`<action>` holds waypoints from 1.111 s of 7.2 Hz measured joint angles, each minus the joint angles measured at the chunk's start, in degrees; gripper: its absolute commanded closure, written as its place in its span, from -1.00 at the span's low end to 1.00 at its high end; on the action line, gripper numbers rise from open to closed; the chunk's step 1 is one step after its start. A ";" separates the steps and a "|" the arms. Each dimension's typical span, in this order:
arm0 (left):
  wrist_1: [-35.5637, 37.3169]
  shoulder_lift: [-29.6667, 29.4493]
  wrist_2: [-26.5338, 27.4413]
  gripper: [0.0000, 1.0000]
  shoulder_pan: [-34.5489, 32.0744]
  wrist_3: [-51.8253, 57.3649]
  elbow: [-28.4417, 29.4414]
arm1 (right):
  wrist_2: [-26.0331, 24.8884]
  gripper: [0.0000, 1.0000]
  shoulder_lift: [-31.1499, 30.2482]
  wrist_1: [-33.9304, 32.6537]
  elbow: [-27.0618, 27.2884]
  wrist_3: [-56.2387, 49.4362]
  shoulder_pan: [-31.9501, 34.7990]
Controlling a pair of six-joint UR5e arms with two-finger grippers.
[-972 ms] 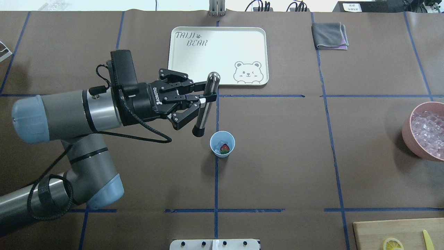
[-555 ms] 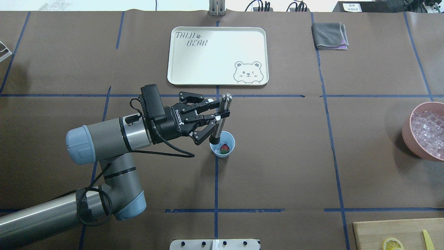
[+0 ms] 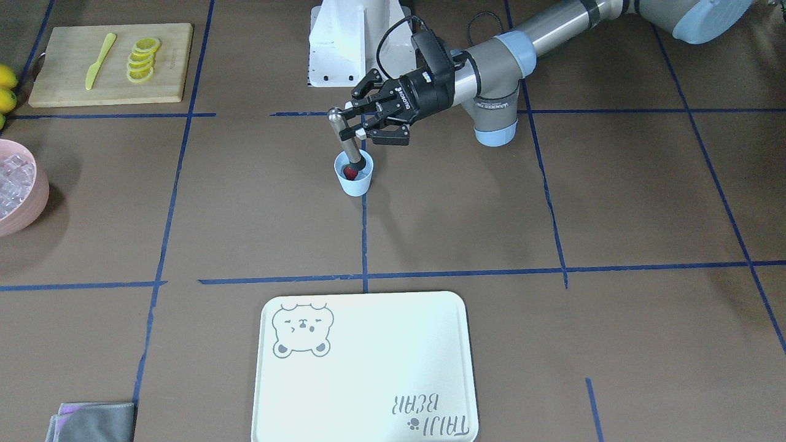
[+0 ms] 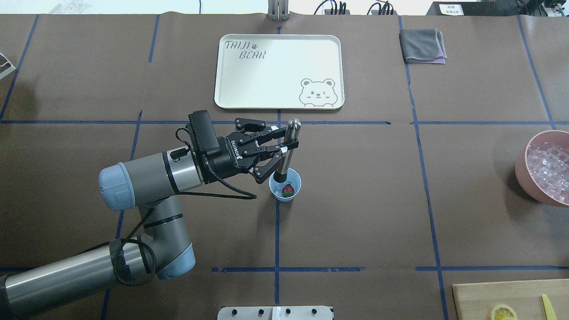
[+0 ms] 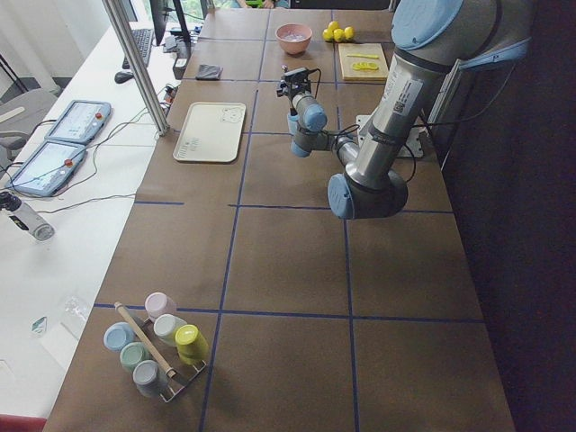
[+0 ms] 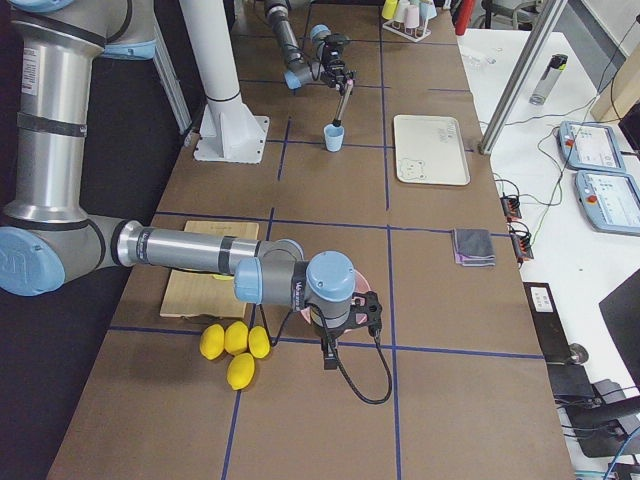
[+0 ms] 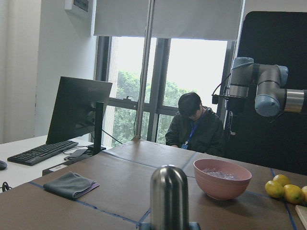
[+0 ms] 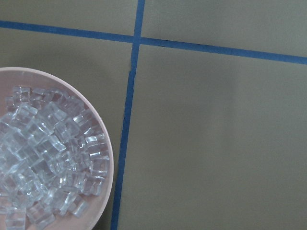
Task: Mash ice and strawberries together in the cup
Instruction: 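Push the pestle down into the cup and press the contents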
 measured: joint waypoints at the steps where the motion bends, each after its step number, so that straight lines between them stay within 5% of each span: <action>1: -0.19 -0.15 0.66 1.00 0.71 0.00 0.60 | -0.04 -1.00 0.03 0.00 0.00 0.00 0.00; 8: -2.14 0.00 3.54 1.00 3.91 2.22 3.95 | -0.07 -1.00 -0.03 0.00 -0.08 -0.08 0.00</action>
